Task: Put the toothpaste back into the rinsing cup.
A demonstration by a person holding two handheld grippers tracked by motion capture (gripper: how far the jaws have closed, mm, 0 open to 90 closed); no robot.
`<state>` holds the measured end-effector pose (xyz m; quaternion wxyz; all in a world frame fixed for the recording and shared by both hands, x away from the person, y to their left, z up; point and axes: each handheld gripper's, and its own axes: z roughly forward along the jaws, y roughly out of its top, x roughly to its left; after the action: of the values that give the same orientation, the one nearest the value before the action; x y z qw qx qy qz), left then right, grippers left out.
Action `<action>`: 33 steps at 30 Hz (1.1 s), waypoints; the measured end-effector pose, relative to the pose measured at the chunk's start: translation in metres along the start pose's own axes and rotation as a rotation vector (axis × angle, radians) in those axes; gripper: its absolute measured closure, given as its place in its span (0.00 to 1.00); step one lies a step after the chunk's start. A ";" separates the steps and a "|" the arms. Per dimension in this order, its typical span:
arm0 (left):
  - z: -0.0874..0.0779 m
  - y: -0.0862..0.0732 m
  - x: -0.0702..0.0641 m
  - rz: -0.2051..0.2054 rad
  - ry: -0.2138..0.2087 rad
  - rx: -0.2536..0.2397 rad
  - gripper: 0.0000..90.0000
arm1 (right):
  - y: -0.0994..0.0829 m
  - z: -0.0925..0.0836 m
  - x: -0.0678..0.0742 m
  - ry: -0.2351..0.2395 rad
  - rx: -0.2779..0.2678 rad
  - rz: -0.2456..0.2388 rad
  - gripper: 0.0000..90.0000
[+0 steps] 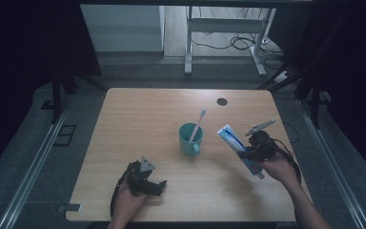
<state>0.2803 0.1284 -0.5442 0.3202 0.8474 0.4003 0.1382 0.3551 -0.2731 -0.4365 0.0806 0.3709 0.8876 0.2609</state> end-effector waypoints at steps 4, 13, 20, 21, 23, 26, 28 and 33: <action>0.000 0.000 0.000 -0.002 0.000 -0.002 0.00 | 0.003 -0.002 0.002 0.011 -0.036 -0.009 0.78; 0.000 0.000 0.000 0.001 0.001 -0.001 0.00 | 0.012 -0.008 0.008 0.026 -0.139 -0.011 0.78; 0.000 0.000 0.000 0.004 0.001 -0.002 0.00 | 0.019 -0.010 0.011 0.028 -0.185 -0.019 0.78; 0.000 0.000 0.000 0.004 0.001 -0.002 0.00 | 0.021 -0.010 0.012 0.028 -0.199 -0.021 0.78; 0.000 0.000 0.000 0.004 0.001 -0.002 0.00 | 0.022 -0.010 0.013 0.031 -0.205 -0.020 0.78; 0.000 0.000 0.000 0.004 0.001 -0.003 0.00 | 0.026 -0.009 0.015 0.036 -0.222 -0.026 0.78; 0.000 0.000 0.000 0.003 0.001 -0.002 0.00 | 0.029 -0.009 0.017 0.037 -0.233 -0.032 0.78; 0.000 0.000 0.000 0.003 0.001 -0.005 0.00 | 0.035 -0.008 0.021 0.049 -0.265 -0.041 0.78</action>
<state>0.2806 0.1285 -0.5444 0.3219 0.8472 0.3989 0.1398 0.3588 -0.2411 -0.4106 0.1123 0.3324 0.8543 0.3834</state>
